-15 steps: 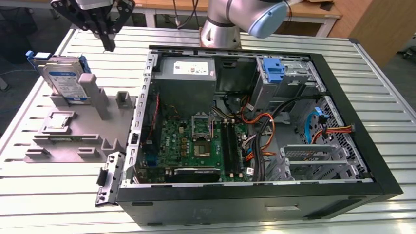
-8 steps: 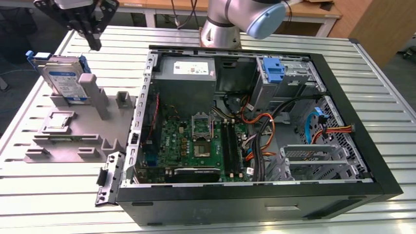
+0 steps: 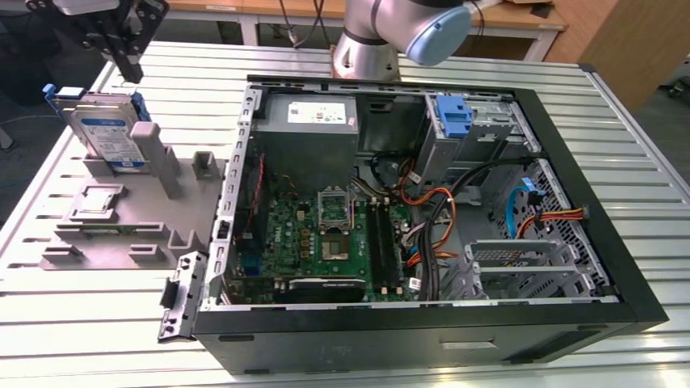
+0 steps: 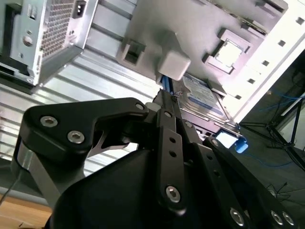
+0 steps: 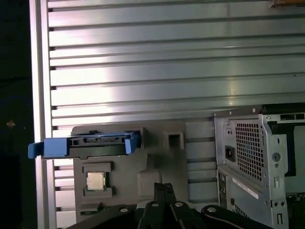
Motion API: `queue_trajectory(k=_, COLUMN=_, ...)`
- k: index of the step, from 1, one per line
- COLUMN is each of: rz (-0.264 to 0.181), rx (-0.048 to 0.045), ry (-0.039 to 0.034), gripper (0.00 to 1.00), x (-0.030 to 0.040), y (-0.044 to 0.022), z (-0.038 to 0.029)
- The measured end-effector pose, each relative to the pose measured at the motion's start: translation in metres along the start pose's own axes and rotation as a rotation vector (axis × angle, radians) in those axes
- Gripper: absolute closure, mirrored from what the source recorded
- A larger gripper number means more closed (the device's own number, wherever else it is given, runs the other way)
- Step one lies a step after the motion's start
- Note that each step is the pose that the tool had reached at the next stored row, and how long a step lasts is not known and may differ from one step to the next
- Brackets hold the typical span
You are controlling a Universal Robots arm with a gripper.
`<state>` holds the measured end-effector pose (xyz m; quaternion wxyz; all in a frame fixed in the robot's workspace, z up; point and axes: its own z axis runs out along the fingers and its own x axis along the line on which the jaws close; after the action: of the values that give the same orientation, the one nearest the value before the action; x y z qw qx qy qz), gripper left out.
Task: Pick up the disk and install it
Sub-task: 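Reach for the disk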
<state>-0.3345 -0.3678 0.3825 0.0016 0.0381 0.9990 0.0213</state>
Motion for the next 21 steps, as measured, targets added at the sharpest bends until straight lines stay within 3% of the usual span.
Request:
queue_trajectory(k=6, rz=0.0, rx=0.0005, ry=0.0048, gripper=0.9, x=0.0185, y=0.0092, z=0.0034)
queue_trajectory(k=16, rz=0.001, rx=0.001, ry=0.0131, gripper=0.9, x=0.0559, y=0.0166, z=0.009)
queue_trajectory(k=18, rz=0.001, rx=0.0013, ry=0.0161, gripper=0.9, x=0.0607, y=0.0181, z=0.0095)
queue_trajectory(k=21, rz=0.001, rx=0.0013, ry=0.0168, gripper=0.9, x=0.0621, y=0.0194, z=0.0099)
